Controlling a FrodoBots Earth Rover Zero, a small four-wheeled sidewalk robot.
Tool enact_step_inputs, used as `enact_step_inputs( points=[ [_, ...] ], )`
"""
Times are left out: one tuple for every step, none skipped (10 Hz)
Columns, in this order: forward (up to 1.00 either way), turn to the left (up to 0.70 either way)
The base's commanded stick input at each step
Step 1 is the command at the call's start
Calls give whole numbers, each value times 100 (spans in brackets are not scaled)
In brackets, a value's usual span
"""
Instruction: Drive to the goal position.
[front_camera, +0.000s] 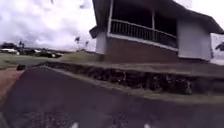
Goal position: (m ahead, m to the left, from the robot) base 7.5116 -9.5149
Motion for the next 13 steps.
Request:
enact_step_inputs(
  points=[
    [0, -70],
    [0, -70],
    [0, -70],
    [0, -70],
    [0, -70],
    [0, -70],
    [0, -70],
    [0, -70],
    [0, -70],
    [0, -70],
    [0, -70],
    [0, -70],
    [0, -70]
  ],
)
